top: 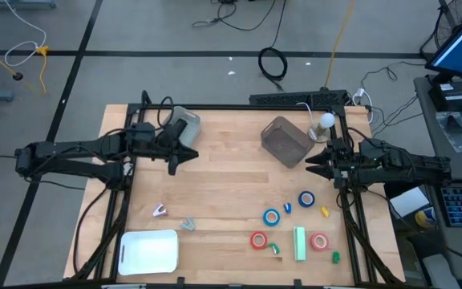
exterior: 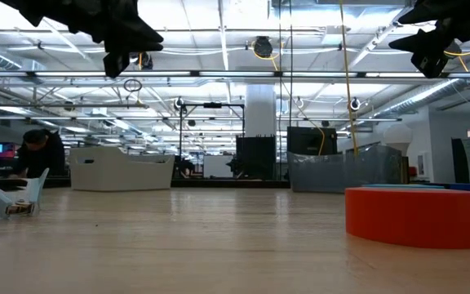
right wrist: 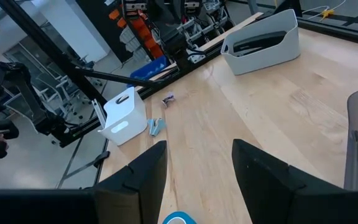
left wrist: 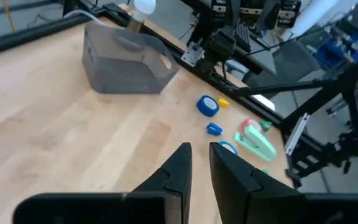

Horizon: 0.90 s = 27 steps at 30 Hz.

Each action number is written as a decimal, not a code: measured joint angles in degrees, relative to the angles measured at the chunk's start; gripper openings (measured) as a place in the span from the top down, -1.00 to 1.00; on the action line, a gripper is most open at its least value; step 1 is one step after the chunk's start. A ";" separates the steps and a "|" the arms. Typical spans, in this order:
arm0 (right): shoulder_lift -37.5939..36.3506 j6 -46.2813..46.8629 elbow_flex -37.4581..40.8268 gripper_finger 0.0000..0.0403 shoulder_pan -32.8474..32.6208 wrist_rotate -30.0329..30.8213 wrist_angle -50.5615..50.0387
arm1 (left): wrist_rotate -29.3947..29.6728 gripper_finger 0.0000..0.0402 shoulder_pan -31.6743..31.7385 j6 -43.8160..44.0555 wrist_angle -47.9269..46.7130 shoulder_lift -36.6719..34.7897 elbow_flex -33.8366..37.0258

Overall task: Pick and place Stapler, Stapler remover, tape
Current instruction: Put the green stapler into the gray bin

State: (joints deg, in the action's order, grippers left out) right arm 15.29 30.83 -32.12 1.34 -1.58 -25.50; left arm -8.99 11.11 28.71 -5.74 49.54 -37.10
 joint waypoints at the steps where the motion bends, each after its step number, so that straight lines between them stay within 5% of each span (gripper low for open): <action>1: 0.00 -0.02 0.00 0.14 0.00 0.00 0.02 | -0.04 0.72 0.00 0.91 0.00 0.00 0.00; 6: -0.02 -0.49 0.00 0.14 0.00 0.02 0.44 | 1.89 0.72 -0.20 -4.43 -0.02 0.00 0.00; 15: 0.60 -3.26 -0.02 0.14 0.00 0.12 0.94 | 14.97 0.71 -4.50 -9.90 0.74 -0.15 0.98; 23: 6.26 -7.52 -0.02 0.14 -0.86 -4.80 5.27 | 17.02 0.71 -10.86 -6.69 22.26 -1.75 15.58; 27: 10.30 -7.47 -0.02 0.14 -3.26 -5.92 6.52 | 17.85 0.71 -13.88 -8.70 25.38 -4.58 19.03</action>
State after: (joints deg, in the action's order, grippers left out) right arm 25.59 23.35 -32.14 -1.91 -7.51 -18.98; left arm 8.85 -2.77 20.01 19.64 44.96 -18.08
